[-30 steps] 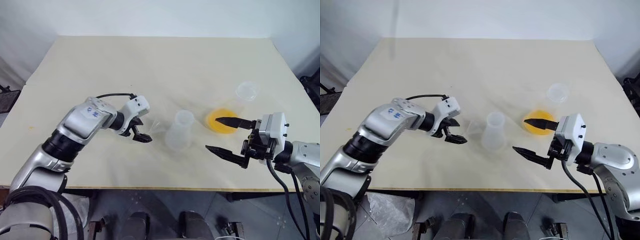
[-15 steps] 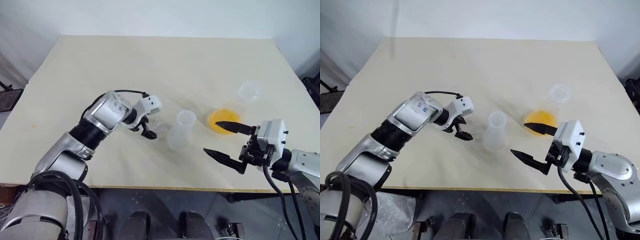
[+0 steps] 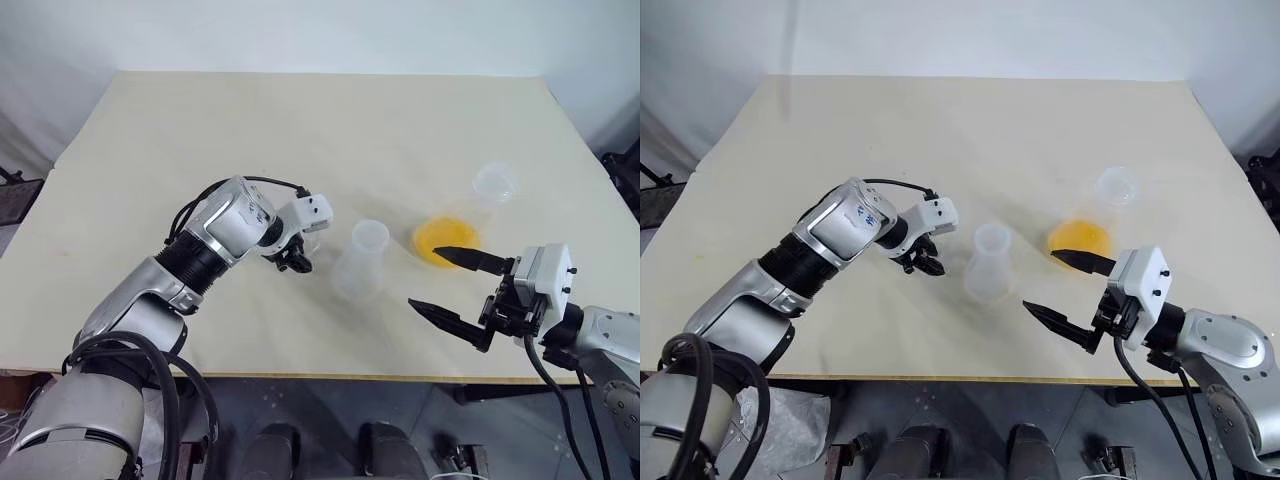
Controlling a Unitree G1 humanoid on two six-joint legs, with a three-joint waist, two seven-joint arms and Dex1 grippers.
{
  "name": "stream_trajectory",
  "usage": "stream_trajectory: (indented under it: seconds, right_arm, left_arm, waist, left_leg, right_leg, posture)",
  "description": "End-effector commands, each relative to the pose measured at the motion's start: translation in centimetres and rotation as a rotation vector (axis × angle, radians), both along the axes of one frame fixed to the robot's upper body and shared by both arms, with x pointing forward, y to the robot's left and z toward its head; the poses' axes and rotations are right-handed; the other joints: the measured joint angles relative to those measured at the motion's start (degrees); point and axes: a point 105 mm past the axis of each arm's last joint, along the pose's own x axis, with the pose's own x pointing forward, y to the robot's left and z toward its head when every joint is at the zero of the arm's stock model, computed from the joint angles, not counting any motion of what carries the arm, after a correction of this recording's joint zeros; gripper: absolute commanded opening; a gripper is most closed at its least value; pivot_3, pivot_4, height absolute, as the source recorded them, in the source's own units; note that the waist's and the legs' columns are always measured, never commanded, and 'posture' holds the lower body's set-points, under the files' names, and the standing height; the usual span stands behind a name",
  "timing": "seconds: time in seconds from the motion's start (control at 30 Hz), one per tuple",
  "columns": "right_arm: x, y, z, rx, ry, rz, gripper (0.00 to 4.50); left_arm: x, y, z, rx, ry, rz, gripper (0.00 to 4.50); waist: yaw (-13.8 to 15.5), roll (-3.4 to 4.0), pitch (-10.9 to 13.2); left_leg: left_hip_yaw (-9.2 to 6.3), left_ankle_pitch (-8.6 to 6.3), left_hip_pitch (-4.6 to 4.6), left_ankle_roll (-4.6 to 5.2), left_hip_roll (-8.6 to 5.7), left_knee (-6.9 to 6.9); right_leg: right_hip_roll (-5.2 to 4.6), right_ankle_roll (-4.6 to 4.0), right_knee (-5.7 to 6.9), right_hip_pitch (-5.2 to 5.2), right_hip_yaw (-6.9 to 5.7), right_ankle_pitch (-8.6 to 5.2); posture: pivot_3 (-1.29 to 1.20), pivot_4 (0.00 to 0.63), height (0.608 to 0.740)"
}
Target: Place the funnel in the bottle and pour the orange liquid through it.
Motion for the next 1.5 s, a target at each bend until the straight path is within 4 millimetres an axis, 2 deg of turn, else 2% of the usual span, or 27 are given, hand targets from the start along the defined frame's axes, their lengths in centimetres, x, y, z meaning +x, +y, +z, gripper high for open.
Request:
stream_trajectory:
  seconds: [0.03,0.13,0.33,0.5,0.57,0.73,0.87,0.97,1.2,1.33,1.5]
  right_arm:
    - [-0.5,0.0,1.2,-0.003,-0.063,-0.004,4.50]
    - [-0.5,0.0,1.2,-0.006,-0.067,-0.009,4.50]
    - [-0.5,-0.1,1.3,-0.009,-0.074,-0.017,4.50]
    - [-0.4,-0.4,1.4,-0.011,-0.081,-0.033,4.50]
    - [-0.3,-0.5,1.4,-0.012,-0.081,-0.036,4.50]
    - [0.1,-0.7,1.5,-0.013,-0.092,-0.040,4.50]
    - [0.5,-0.7,1.7,-0.014,-0.104,-0.038,4.50]
    - [0.8,-0.7,1.8,-0.015,-0.112,-0.031,4.50]
    - [1.3,-0.6,2.0,0.000,-0.116,-0.015,4.50]
    - [1.5,-0.5,1.7,0.006,-0.107,-0.004,4.50]
    - [1.7,-0.5,1.7,0.010,-0.110,-0.003,4.50]
  left_arm:
    - [-0.2,-0.6,0.8,0.000,-0.022,-0.033,1.06]
    - [-0.2,-0.4,0.9,-0.011,-0.024,-0.031,0.17]
    - [0.3,0.6,2.1,-0.086,-0.047,0.002,0.16]
    - [1.1,1.4,6.0,-0.349,-0.128,0.027,0.16]
    - [1.5,2.3,7.1,-0.422,-0.162,0.048,0.16]
    - [1.1,3.2,9.8,-0.575,-0.275,-0.045,0.16]
    - [-0.4,2.2,13.3,-0.852,-0.404,-0.205,0.16]
    - [-1.7,1.2,14.6,-0.986,-0.464,-0.331,0.16]
    - [-4.8,-0.9,15.0,-1.146,-0.469,-0.570,0.16]
    - [-6.7,-2.1,13.5,-1.143,-0.368,-0.678,0.16]
    - [-7.0,-3.4,11.2,-1.089,-0.296,-0.711,0.16]
  waist:
    - [0.0,0.00,0.0]
    - [0.0,0.00,0.0]
    - [0.0,0.00,0.0]
    - [-0.1,0.00,0.0]
    - [0.0,0.00,0.0]
    - [0.0,0.00,0.0]
    - [0.1,0.00,0.0]
    - [0.1,0.00,0.0]
    - [-0.1,0.00,0.0]
    - [-0.2,0.00,0.0]
    - [-0.2,0.01,0.0]
  left_leg:
    - [0.00,0.00,0.00,0.00,0.00,0.00]
    - [-0.01,0.00,0.00,0.00,0.00,0.03]
    - [-0.05,0.00,0.00,0.00,0.01,0.06]
    - [-0.05,0.00,0.00,0.00,0.12,0.08]
    - [-0.06,0.00,0.00,0.00,0.12,0.12]
    - [-0.07,0.00,0.00,0.00,0.11,0.16]
    - [-0.09,-0.01,-0.01,0.01,0.11,0.25]
    - [-0.19,-0.02,-0.11,0.04,0.08,0.39]
    - [-0.18,-0.03,-0.15,0.05,0.07,0.44]
    - [-0.18,-0.03,-0.14,0.05,0.08,0.44]
    - [-0.18,-0.03,-0.14,0.05,0.07,0.51]
  right_leg:
    - [0.00,0.00,0.01,0.00,0.00,0.00]
    - [-0.01,0.00,0.04,0.00,0.00,0.00]
    - [-0.02,0.00,0.16,-0.02,0.00,0.00]
    - [-0.02,0.00,0.20,-0.05,0.00,0.00]
    - [-0.02,0.00,0.23,-0.05,-0.01,0.00]
    - [-0.04,0.00,0.26,-0.05,-0.01,0.00]
    - [-0.06,0.00,0.30,-0.05,-0.03,0.00]
    - [-0.10,0.00,0.31,-0.04,-0.11,0.00]
    - [-0.09,0.00,0.31,-0.04,-0.15,0.00]
    - [-0.08,0.00,0.36,-0.04,-0.14,0.00]
    - [-0.07,0.00,0.40,-0.04,-0.13,0.00]
  posture:
    - [0.00,0.150,0.740]
    - [0.00,0.150,0.740]
    - [0.00,0.150,0.740]
    - [0.00,0.150,0.740]
    - [0.00,0.150,0.740]
    - [0.00,0.150,0.740]
    - [0.00,0.150,0.740]
    - [0.00,0.150,0.740]
    - [0.00,0.150,0.740]
    - [0.00,0.150,0.740]
    - [0.00,0.150,0.740]
